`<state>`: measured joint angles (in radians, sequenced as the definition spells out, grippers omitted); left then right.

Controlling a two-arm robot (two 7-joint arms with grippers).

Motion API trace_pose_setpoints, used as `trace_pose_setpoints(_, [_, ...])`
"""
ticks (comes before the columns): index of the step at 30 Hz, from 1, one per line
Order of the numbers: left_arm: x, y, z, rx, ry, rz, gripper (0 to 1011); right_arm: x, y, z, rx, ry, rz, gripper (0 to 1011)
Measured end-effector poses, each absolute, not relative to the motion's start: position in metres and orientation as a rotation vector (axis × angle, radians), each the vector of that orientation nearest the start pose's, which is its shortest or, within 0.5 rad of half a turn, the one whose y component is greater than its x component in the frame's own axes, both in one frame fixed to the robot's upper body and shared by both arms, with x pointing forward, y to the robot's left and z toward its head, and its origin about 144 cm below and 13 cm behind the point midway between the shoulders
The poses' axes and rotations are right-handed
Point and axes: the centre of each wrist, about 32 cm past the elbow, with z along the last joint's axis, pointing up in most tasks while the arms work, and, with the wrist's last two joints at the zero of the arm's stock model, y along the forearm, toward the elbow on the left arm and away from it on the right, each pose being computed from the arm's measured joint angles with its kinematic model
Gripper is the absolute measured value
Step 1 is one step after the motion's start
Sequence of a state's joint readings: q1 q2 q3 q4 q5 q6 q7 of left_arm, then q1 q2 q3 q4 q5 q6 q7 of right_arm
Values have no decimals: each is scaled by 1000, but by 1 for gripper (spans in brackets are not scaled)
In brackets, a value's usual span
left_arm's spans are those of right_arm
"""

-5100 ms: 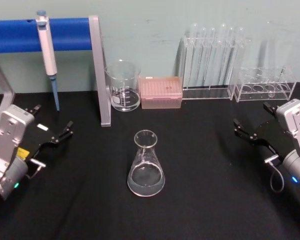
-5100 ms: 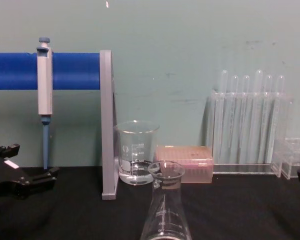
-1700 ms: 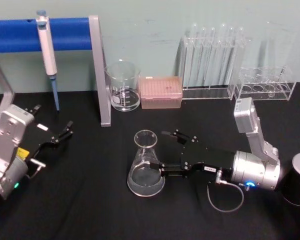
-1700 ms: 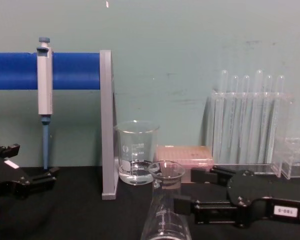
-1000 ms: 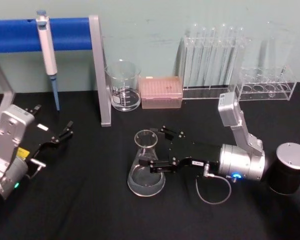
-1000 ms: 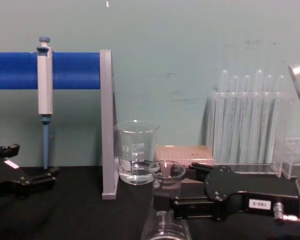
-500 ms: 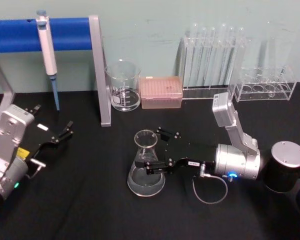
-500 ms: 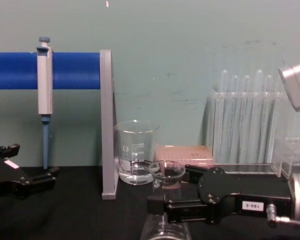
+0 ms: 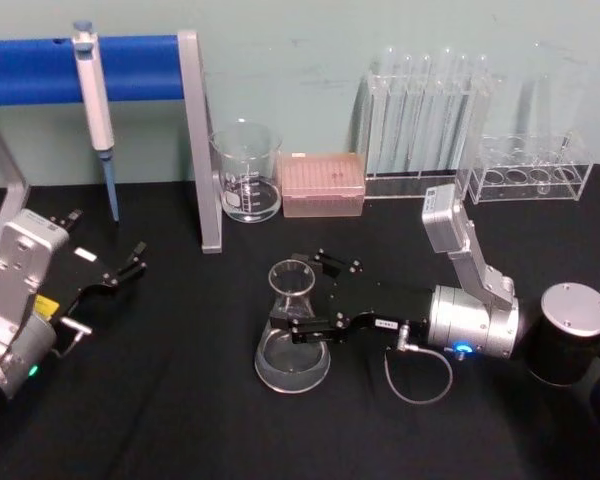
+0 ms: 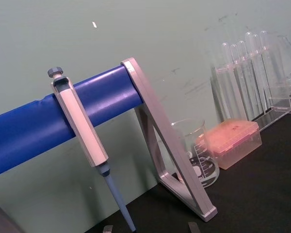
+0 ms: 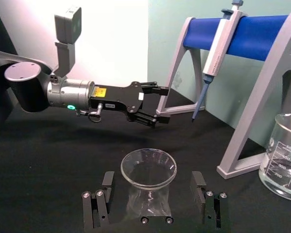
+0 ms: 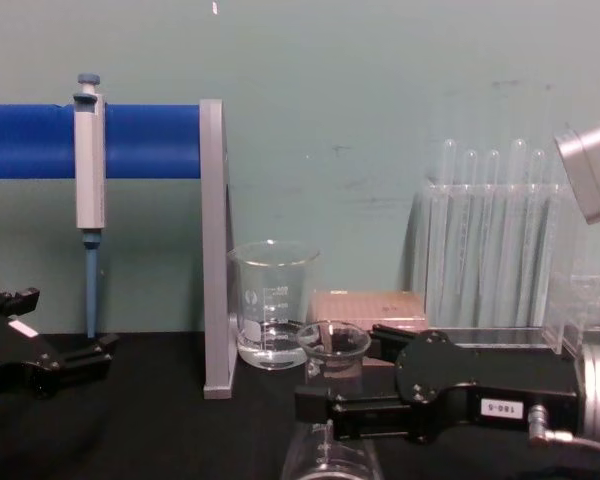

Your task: Grasp the erlenmeyer flask with one hand, shake it three times, then place it back.

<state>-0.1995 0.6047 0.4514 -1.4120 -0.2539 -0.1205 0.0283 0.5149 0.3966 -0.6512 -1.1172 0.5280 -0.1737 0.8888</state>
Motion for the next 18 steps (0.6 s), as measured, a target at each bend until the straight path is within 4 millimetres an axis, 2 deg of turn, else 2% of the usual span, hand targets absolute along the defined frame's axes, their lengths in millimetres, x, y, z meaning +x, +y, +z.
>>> trace_pose_setpoints(18, [489, 310, 1140, 305, -285, 1248, 1001, 566, -233, 1147, -78, -33, -319, 1000])
